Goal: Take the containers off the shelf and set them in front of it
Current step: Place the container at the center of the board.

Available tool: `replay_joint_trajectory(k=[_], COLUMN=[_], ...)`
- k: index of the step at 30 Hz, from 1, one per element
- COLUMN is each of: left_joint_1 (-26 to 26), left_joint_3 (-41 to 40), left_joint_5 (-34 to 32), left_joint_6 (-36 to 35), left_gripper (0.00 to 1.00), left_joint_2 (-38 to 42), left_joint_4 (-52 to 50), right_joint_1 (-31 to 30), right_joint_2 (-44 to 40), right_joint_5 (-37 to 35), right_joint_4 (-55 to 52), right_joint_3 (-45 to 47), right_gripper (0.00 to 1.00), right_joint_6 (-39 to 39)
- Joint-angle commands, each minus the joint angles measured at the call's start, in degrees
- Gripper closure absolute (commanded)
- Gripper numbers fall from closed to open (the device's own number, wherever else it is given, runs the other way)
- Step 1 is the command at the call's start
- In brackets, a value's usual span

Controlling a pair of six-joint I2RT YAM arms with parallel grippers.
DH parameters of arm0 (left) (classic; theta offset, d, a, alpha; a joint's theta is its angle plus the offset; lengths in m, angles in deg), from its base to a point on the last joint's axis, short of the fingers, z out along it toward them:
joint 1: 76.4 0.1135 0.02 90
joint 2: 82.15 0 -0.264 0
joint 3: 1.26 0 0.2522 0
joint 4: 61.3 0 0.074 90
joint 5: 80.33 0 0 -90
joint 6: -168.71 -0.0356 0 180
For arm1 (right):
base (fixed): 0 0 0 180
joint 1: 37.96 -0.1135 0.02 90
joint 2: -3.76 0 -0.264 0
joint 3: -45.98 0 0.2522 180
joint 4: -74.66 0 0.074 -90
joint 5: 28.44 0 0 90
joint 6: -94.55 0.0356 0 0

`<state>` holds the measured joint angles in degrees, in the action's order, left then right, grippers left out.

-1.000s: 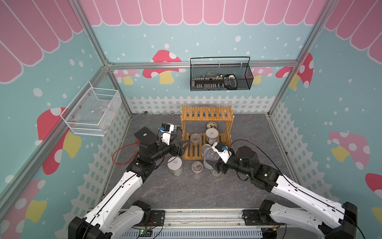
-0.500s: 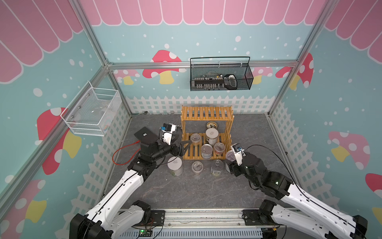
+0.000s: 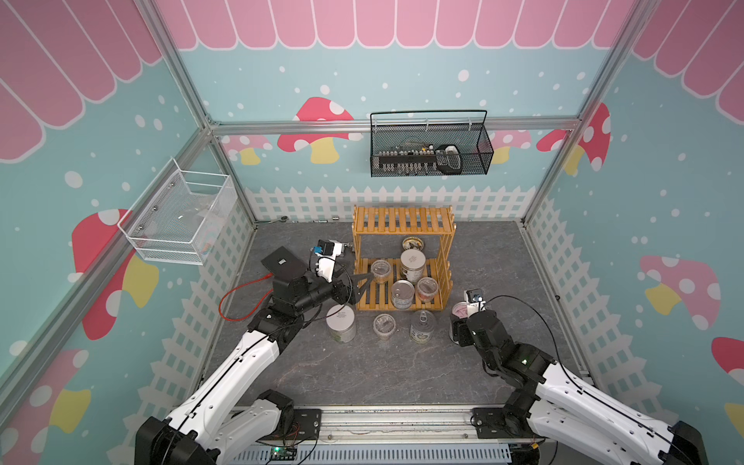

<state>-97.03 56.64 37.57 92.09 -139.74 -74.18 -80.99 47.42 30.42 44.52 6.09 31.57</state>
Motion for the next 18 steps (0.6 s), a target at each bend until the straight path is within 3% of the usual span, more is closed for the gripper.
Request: replay_joint_trajectory(k=[1, 11, 18], left_joint_1=[0.41, 0.41, 0.41], left_joint_3=[0.07, -0.03, 0.07], left_joint_5=[1.28, 0.93, 1.02], left_joint_6=[0.62, 0.32, 0.26], left_gripper=[0.01, 0.01, 0.01], left_joint_2=[0.09, -0.17, -0.72], left_joint_4=[1.17, 1.25, 1.16], right_joint_1=[1.8, 5.43, 5.47], right_joint_2=[-0.16, 2.97, 2.4], right_joint_5=[-2.34, -0.38, -0.92], right_joint_4=[7.29, 14.35, 14.98], right_joint_3=[2.16, 6.18, 7.01], right_gripper=[0.27, 0.23, 0.13], right_joint_6=[3.01, 3.3, 3.47])
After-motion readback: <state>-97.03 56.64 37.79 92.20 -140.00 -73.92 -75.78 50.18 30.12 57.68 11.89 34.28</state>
